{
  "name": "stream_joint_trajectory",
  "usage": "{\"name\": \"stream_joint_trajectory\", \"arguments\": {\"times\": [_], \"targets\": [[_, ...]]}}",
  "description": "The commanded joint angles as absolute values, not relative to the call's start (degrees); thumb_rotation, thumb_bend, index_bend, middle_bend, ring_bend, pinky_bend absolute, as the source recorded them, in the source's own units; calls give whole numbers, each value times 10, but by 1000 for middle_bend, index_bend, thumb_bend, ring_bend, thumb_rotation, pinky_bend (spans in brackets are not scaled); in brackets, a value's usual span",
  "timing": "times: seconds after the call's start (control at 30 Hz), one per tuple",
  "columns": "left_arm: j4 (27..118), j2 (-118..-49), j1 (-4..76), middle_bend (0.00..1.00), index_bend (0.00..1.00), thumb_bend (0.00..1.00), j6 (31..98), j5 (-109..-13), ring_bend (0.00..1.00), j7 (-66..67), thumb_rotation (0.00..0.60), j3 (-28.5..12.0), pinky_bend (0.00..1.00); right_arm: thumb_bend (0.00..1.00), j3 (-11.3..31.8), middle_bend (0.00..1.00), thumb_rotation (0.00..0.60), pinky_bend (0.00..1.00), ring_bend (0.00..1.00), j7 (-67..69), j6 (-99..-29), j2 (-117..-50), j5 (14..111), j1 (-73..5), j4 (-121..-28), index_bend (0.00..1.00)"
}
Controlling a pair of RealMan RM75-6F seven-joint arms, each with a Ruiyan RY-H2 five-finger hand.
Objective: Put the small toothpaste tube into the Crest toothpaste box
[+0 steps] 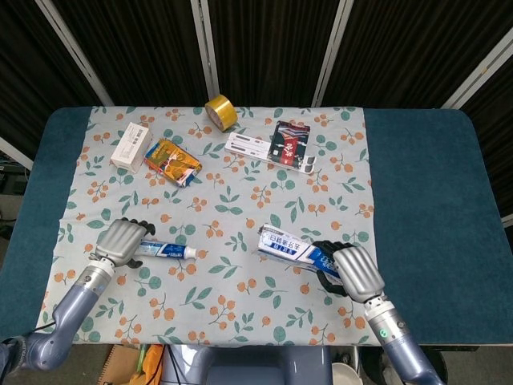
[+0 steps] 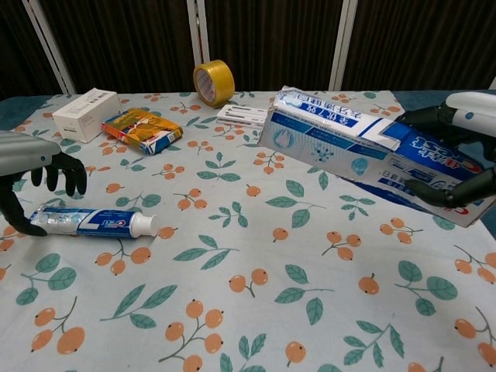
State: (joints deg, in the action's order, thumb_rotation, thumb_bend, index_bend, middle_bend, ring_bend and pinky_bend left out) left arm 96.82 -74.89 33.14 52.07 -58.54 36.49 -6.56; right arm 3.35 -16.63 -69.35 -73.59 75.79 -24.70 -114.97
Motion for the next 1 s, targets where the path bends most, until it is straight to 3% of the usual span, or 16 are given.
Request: {"name": "stream_joint_trajectory", "arguments": {"times": [0.03,0.53,0.63,0.8,1.0], "targets": [[961,-757,333,364,348,131,524,-583,376,368,600,-57,365,469,34,560,600,453,585,-165,-694,-736,757,-246,-1150,454],[883,-827,339,375,358,138,561,-635,386,353,600,-34,367,469,38,560,600,452,585,-158,-694,-734,760,-242,-1150,454],[876,-834,339,430,403,216,562,-637,431,347,600,-31,409,470,38,560,600,452,585,-157,-694,-734,762,-241,-1150,454],[871,-840,339,611,578,443,566,-639,594,346,600,-26,541,470,38,560,600,452,585,-156,-693,-732,762,-240,-1152,454],[878,-829,341,666,631,503,584,-652,638,335,600,-35,569,469,41,560,600,453,585,-150,-694,-728,759,-237,-1155,454]]}}
